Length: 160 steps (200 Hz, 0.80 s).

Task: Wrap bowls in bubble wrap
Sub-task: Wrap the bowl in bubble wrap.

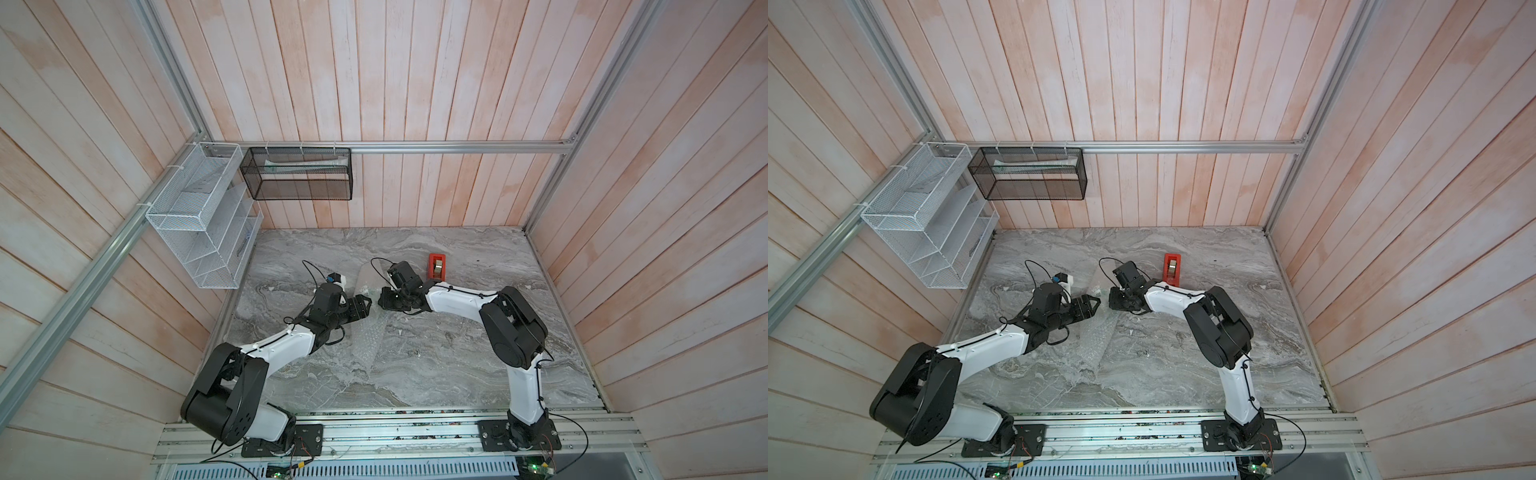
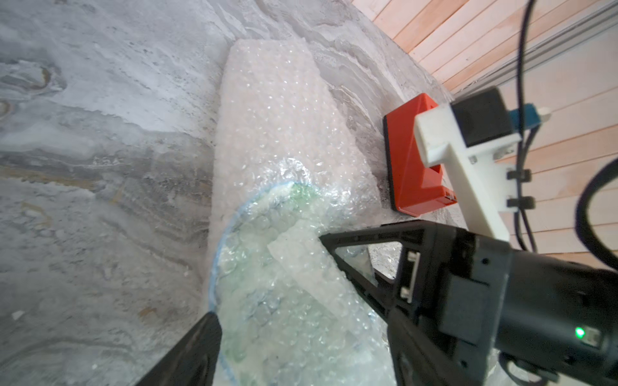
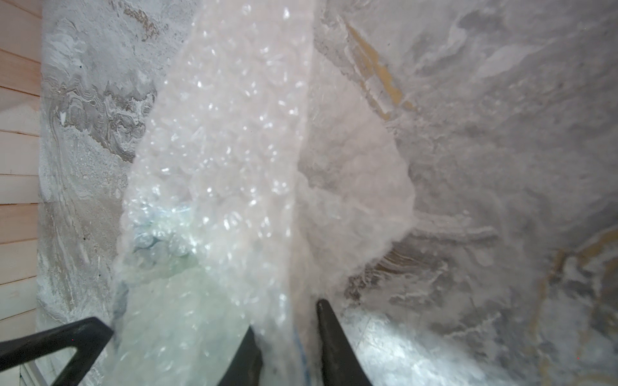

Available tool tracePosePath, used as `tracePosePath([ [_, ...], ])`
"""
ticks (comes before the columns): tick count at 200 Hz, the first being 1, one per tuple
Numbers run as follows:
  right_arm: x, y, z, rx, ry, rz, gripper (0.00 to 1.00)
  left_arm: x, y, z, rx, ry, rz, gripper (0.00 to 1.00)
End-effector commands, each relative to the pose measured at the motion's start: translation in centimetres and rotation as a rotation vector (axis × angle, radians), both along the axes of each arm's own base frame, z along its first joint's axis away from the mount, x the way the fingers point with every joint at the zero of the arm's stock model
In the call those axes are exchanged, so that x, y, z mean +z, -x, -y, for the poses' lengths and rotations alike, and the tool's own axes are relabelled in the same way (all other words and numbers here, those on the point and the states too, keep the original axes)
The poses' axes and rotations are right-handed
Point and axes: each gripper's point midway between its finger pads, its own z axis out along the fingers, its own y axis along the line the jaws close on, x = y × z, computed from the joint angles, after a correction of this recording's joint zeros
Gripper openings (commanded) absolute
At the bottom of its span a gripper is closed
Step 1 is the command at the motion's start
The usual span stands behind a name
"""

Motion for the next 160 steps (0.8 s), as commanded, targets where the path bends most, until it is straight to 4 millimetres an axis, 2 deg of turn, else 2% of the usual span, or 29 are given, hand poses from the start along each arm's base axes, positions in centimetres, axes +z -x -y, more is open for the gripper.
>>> tracePosePath([
  [1,-1.3,0.4,0.4,0.002,0.046,-0.023,0.25,-3.2,0.8,-1.5,0.028,-0.057,-0.091,0.82],
  [41,-1.4,0.4,0.5,-0.001,0.051,-0.022,0.25,-4.5,0.6,0.3,-0.043,-0.004,-0.119,0.84],
  [77,-1.5,0.4,0.4,0.002,0.05,-0.024,0.25,-3.1,0.5,1.8,-0.085,0.107,-0.073,0.84],
  [91,-1.6,0.4,0.2,0.002,0.048,-0.024,0.24,-3.2,0.7,2.0,-0.092,0.118,-0.077,0.84],
  [125,-1.9,0.5,-0.4,0.016,0.041,-0.03,0.23,-4.6,0.7,2.3,-0.108,0.118,-0.103,0.82],
  [160,-1.6,0.6,-0.8,0.022,0.016,-0.028,0.23,-7.2,0.6,2.1,-0.092,0.082,-0.17,0.72],
])
